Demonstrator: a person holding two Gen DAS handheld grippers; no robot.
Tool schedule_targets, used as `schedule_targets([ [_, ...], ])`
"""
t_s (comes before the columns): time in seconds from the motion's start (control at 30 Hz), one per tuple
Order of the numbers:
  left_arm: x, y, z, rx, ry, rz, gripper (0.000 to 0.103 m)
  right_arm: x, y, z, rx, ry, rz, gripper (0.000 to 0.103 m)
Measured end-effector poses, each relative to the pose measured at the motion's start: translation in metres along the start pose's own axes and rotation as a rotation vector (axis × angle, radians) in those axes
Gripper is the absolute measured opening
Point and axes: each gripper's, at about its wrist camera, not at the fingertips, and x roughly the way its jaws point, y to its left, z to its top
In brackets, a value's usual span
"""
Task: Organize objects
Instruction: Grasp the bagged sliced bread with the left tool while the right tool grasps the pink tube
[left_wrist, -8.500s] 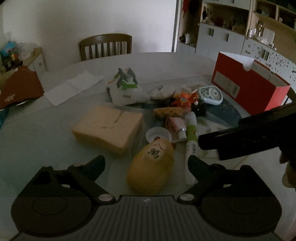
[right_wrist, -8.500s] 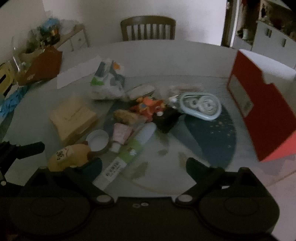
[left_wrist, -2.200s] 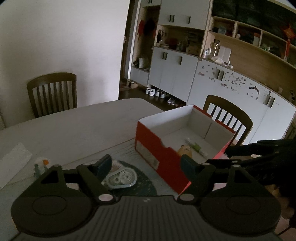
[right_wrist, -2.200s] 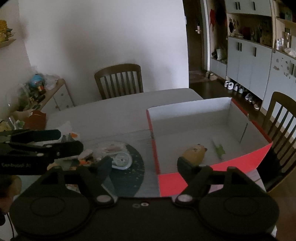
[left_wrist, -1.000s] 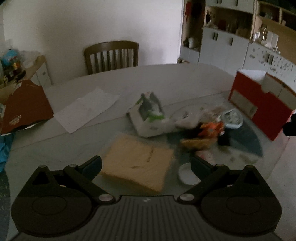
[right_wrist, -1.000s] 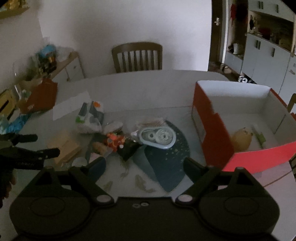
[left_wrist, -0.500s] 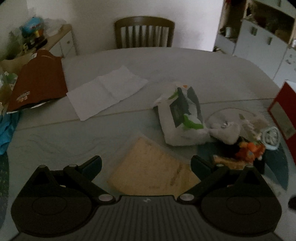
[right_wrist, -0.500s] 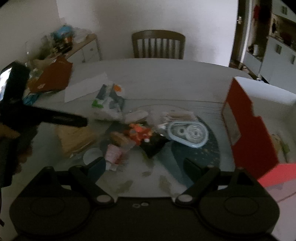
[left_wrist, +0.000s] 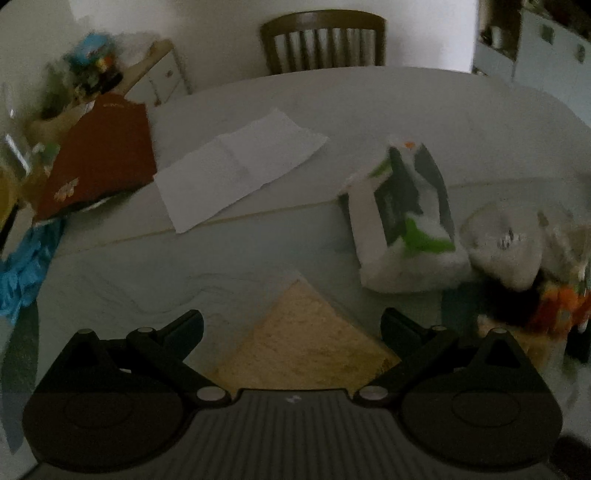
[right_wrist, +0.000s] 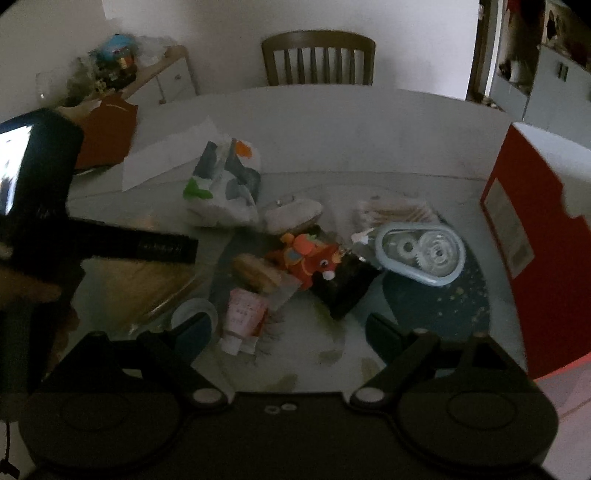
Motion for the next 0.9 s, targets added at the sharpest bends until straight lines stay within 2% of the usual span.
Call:
schedule_targets([
  [0.17,-0.007,0.001,-0.015,0.102,-0.051,-0.027,0.103,0.014,0.000,0.000,0.030,0.035,0.007,0.090],
  [0.33,-0.022,0.003,-0.038,0.255,-0.107,-0.106,0.103,0.019,0.000,-0.002,0.032,0.055,0.016,0.090],
  [0.4,-0.029,0.005,-0.045,0.288,-0.110,-0.121,0.103,0.021,-0.001,-0.002,0.038,0.063,0.014,0.089],
  [0.47,-0.039,0.011,-0.050,0.254,-0.129,-0.110,0.103,0.022,-0.002,-0.002,0.046,0.067,0.016,0.089],
  [0.53,-0.049,0.019,-0.050,0.162,-0.134,-0.114,0.103,0.022,-0.001,-0.002,0.044,0.070,0.019,0.089],
  [0.67,-0.047,0.033,-0.048,-0.024,-0.036,-0.101,0.103,0.027,0.003,-0.003,0.039,0.088,0.021,0.089],
  [0.7,-0.044,0.034,-0.048,-0.058,-0.009,-0.118,0.103,0.028,0.004,-0.003,0.039,0.090,0.021,0.089],
  [0.77,-0.038,0.036,-0.048,-0.098,0.029,-0.130,0.103,0.029,0.005,-0.004,0.037,0.092,0.018,0.088],
  [0.9,-0.034,0.036,-0.046,-0.128,0.049,-0.128,0.103,0.031,0.006,-0.004,0.032,0.089,0.020,0.088],
])
